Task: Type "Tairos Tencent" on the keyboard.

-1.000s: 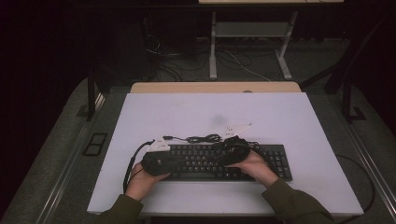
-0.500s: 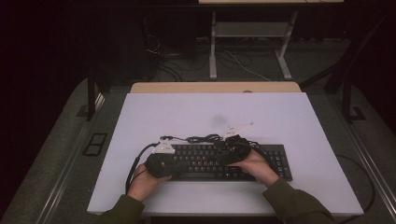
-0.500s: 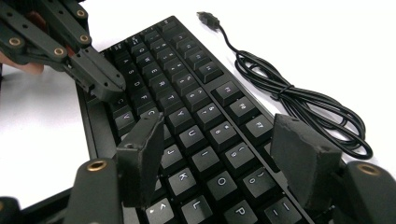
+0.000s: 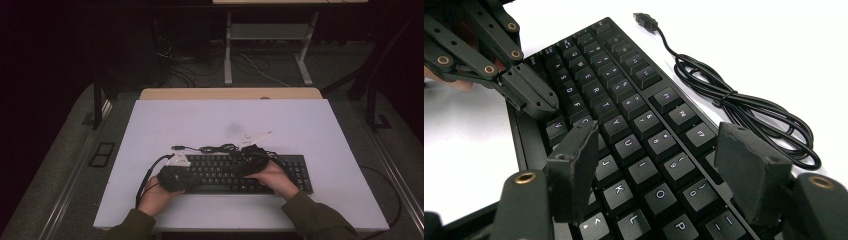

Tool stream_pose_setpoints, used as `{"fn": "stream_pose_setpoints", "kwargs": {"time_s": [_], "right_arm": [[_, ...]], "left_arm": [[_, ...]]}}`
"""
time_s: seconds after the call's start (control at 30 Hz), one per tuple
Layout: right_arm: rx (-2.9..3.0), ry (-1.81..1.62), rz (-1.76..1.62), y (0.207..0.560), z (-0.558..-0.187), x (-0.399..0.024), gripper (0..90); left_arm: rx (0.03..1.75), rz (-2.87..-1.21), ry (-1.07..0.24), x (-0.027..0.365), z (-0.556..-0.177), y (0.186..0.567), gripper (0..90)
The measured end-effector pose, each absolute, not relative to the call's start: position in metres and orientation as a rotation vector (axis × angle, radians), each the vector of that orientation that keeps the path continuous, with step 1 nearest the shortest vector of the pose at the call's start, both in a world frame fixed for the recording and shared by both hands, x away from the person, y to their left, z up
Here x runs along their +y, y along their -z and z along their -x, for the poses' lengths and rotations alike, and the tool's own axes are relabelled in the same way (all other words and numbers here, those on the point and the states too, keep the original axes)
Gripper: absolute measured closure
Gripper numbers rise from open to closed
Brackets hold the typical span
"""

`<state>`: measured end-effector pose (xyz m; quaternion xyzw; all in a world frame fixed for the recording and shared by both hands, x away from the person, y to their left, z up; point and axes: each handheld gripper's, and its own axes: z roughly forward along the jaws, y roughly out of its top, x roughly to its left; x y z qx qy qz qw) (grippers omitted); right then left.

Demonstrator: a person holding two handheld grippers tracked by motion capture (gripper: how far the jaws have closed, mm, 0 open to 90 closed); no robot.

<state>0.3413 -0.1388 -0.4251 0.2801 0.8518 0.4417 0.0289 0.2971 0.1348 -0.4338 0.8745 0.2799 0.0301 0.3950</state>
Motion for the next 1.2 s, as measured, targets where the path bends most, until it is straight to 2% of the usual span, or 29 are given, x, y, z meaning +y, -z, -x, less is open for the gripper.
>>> {"fn": "stream_pose_setpoints", "kwargs": {"time_s": [0.6,1.2], "right_arm": [[2.618,-1.366,-0.876,0.424,-0.34,-0.139,29.6],[2.623,-1.355,-0.883,0.425,-0.34,-0.138,27.9]], "left_arm": [[0.701,-2.176,-0.068,0.138,-0.297,0.426,88.8],[0.742,-2.155,-0.122,0.141,-0.313,0.425,88.8]]}}
